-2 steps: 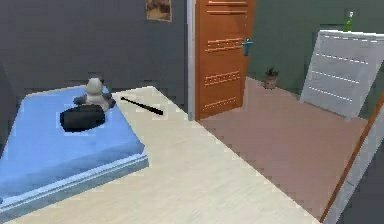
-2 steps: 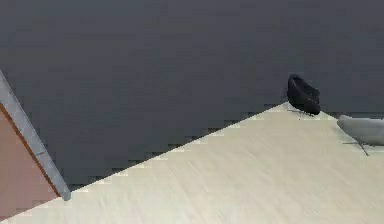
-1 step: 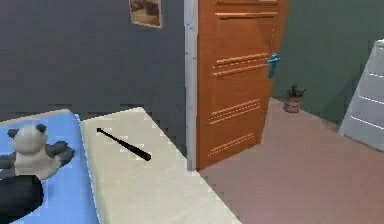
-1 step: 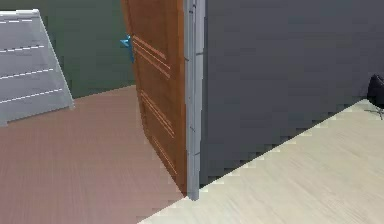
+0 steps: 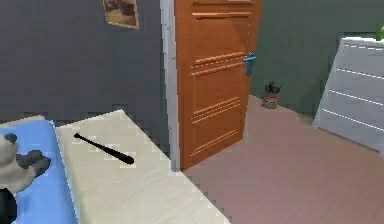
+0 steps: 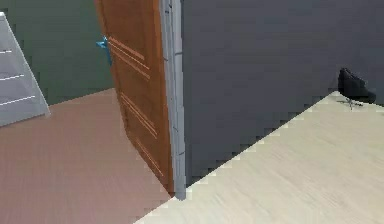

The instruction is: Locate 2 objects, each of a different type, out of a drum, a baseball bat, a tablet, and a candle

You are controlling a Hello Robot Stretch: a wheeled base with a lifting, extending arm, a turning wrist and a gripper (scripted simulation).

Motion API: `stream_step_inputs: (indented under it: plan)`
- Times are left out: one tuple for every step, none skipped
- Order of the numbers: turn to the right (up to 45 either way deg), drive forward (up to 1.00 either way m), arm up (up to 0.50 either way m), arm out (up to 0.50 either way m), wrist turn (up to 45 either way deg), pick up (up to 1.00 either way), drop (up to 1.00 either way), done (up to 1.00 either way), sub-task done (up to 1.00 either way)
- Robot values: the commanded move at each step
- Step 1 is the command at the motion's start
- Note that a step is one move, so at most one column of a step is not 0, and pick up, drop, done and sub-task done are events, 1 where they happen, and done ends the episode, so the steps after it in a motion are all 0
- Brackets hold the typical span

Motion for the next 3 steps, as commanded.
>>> stream_step_inputs:
  plan:
    - [0.0, 0.8, 0.0, 0.0, 0.0, 0.0, 0.0, 0.0, 0.0]
    - [-45.0, 0.0, 0.0, 0.0, 0.0, 0.0, 0.0, 0.0, 0.0]
    - [0.0, 0.0, 0.0, 0.0, 0.0, 0.0, 0.0, 1.0, 0.0]
